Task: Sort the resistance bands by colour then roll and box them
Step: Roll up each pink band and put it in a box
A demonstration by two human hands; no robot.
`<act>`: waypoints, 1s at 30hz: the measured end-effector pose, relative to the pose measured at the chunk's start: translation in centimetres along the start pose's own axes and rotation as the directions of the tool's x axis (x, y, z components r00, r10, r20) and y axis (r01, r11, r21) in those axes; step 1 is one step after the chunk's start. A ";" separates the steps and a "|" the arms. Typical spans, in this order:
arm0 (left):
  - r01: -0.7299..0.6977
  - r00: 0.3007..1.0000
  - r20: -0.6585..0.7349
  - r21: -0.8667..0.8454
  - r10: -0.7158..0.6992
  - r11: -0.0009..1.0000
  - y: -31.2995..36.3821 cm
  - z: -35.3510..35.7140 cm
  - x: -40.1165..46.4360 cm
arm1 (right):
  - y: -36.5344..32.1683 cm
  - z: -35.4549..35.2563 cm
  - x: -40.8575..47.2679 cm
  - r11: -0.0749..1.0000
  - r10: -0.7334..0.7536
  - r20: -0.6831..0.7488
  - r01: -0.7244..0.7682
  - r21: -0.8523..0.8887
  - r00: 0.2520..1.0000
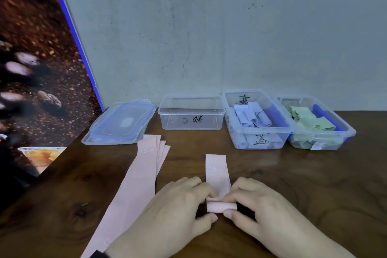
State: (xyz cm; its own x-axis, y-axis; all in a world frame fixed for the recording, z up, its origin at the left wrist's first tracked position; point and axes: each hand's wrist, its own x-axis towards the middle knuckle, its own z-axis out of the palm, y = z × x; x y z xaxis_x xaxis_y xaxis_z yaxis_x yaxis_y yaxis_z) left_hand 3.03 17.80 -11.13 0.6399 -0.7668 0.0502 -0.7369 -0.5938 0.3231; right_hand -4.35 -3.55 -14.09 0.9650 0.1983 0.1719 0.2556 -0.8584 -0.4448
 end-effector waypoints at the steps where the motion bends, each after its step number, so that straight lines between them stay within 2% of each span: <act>1: 0.005 1.000 0.002 0.000 -0.005 1.000 0.0 0.0 0.0 | 0.0 0.0 0.0 1.000 0.009 0.010 -0.009 -0.003 1.000; 7: 0.010 1.000 0.002 0.015 -0.010 1.000 -0.2 0.1 0.2 | 0.2 0.2 0.4 0.999 0.048 0.015 -0.048 -0.015 0.999; 14: 0.020 0.999 0.034 0.021 -0.020 1.000 0.0 -0.3 0.6 | 0.7 0.7 0.5 0.998 0.003 -0.041 -0.005 -0.062 0.999; 24: 0.005 0.992 0.128 0.052 -0.012 0.999 -0.5 -0.3 1.5 | 0.0 -0.4 1.2 0.998 0.061 0.079 -0.058 -0.033 0.995; 29: -0.005 0.987 0.163 0.063 -0.005 0.998 -0.8 -0.3 2.1 | 0.2 0.4 2.1 0.998 0.054 0.075 -0.052 -0.030 0.996; 30: -0.009 0.986 0.168 0.067 -0.003 0.998 -1.0 -0.3 2.1 | 0.0 0.6 2.5 0.997 0.078 0.029 -0.078 -0.014 0.997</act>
State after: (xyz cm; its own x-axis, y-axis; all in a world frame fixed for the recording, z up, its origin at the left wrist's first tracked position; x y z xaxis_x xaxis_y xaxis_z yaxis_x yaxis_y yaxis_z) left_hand 5.11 16.85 -11.09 0.5962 -0.7953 -0.1100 -0.7555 -0.6021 0.2583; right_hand -1.89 -2.83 -14.17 0.9833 0.1440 0.1110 0.1787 -0.8777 -0.4447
